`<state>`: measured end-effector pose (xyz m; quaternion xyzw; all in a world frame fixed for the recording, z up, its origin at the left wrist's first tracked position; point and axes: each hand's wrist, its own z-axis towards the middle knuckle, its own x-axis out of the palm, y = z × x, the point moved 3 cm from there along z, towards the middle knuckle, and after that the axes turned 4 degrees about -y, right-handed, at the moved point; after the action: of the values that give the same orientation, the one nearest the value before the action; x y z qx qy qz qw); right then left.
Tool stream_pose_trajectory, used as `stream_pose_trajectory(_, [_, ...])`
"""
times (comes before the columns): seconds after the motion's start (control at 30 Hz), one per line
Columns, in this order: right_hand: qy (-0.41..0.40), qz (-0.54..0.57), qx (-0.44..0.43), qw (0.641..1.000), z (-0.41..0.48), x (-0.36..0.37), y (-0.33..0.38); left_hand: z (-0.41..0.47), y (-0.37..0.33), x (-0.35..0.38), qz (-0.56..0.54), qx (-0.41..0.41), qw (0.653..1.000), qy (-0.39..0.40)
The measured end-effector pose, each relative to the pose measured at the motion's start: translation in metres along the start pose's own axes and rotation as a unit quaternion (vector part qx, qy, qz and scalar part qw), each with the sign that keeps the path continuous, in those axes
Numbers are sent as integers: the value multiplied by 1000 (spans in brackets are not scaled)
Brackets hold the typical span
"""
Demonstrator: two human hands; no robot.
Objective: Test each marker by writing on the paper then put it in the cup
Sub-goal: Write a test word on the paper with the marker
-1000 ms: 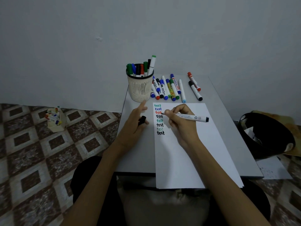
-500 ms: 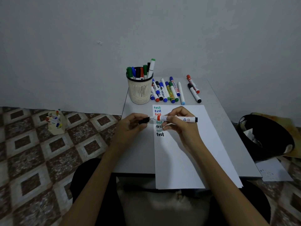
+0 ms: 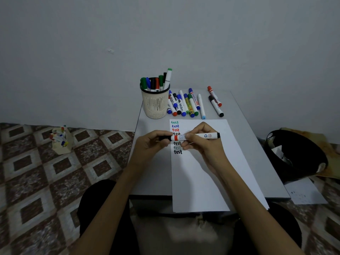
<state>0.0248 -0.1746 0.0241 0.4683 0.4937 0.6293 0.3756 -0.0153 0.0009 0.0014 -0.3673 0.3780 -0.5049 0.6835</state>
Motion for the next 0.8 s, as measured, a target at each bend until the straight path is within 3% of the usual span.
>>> stream_pose_trajectory(0.13, [-5, 72, 18, 997, -7, 2, 3, 0, -4, 0, 3, 24, 999, -29])
stream_pose_trajectory(0.4, [-39, 185, 55, 980, -9, 13, 1, 11, -19, -1, 124, 127, 983, -48])
stream_pose_trajectory(0.5, [-6, 122, 68, 990, -6, 15, 4, 10, -12, -8, 117, 109, 986, -45])
stream_pose_trajectory(0.67, [139, 1, 114, 984, 10, -2, 19, 15, -2, -23, 73, 32, 997, -22])
stream_pose_trajectory(0.73, [106, -140, 76, 982, 20, -9, 25, 15, 0, -26, 86, 30, 996, -11])
stream_pose_trajectory(0.8, [119, -309, -2, 943, 25, -1, 30, 15, 0, -23, 93, 35, 995, 2])
